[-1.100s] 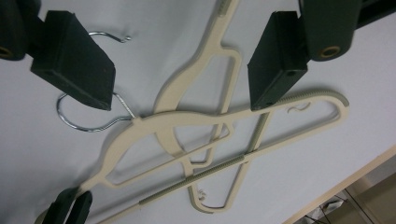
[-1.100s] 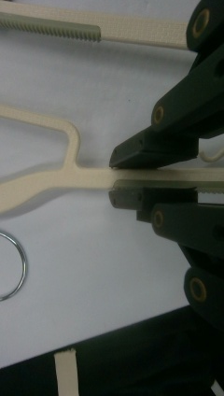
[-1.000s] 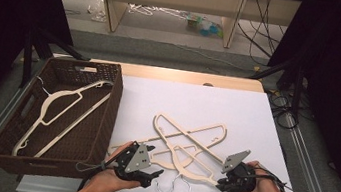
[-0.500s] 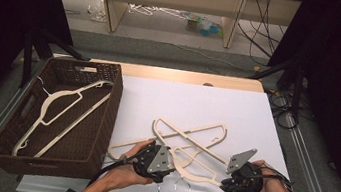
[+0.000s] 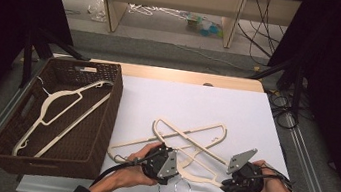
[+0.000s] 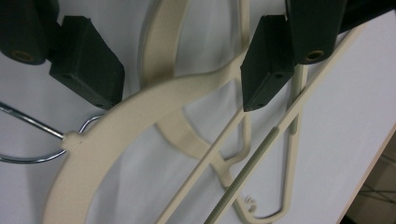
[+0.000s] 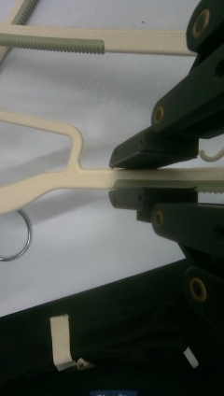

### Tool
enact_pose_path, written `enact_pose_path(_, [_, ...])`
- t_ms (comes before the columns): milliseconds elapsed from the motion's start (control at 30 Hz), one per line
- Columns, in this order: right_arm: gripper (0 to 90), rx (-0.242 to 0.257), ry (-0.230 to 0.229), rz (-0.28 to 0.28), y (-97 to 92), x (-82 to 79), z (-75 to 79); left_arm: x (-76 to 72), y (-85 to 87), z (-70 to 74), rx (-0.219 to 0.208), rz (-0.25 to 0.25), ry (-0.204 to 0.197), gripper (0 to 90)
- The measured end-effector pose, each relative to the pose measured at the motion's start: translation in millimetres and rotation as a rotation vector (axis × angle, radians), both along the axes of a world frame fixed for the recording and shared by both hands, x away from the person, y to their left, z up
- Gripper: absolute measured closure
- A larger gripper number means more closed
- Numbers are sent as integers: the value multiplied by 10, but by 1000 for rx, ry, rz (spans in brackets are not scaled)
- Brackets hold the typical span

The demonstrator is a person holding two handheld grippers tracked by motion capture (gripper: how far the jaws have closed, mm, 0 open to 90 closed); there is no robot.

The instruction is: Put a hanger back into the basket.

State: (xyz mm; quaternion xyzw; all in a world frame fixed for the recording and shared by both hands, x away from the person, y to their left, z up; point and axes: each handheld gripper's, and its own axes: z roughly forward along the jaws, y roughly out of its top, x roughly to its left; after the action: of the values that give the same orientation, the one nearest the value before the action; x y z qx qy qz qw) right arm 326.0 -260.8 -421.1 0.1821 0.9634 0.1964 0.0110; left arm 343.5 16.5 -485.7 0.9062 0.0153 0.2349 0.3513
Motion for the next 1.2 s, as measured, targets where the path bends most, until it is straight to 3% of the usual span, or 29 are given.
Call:
enact_pose_path(100, [793, 1, 8, 10, -5, 9, -12, 28, -41, 13, 9, -63, -15, 320])
enact_pose_path(300, [793, 8, 1, 15, -50, 25, -25, 51, -104, 34, 60, -218, -43, 491])
enact_pose_path(400, [793, 11, 6, 14, -92, 37, -36, 34, -134, 39, 68, -273, -71, 599])
enact_pose_path(533, [793, 14, 14, 13, -114, 41, -46, 36, -153, 73, 100, -315, -93, 640])
enact_pose_path(733, [790, 26, 5, 14, -163, 61, -56, 19, -214, 181, 152, -342, -123, 682])
enact_pose_path(867, [742, 41, -15, -22, -207, 69, -33, 36, -229, 303, 128, -336, -144, 725])
enact_pose_path(1000, [598, 110, -95, -84, -254, 75, 79, 101, -226, 459, 80, -310, -178, 796])
enact_pose_path(1033, [551, 129, -145, -122, -273, 81, 146, 121, -223, 496, 69, -305, -183, 827])
enact_pose_path(1100, [527, 135, -158, -139, -279, 75, 168, 164, -218, 583, 55, -286, -204, 836])
enact_pose_path(1133, [497, 157, -182, -173, -286, 69, 200, 179, -215, 615, 51, -282, -208, 853])
enact_pose_path(1167, [479, 178, -223, -190, -306, 76, 249, 214, -202, 686, 13, -256, -197, 859])
enact_pose_path(1200, [479, 178, -223, -190, -306, 76, 249, 214, -202, 686, 13, -256, -197, 860])
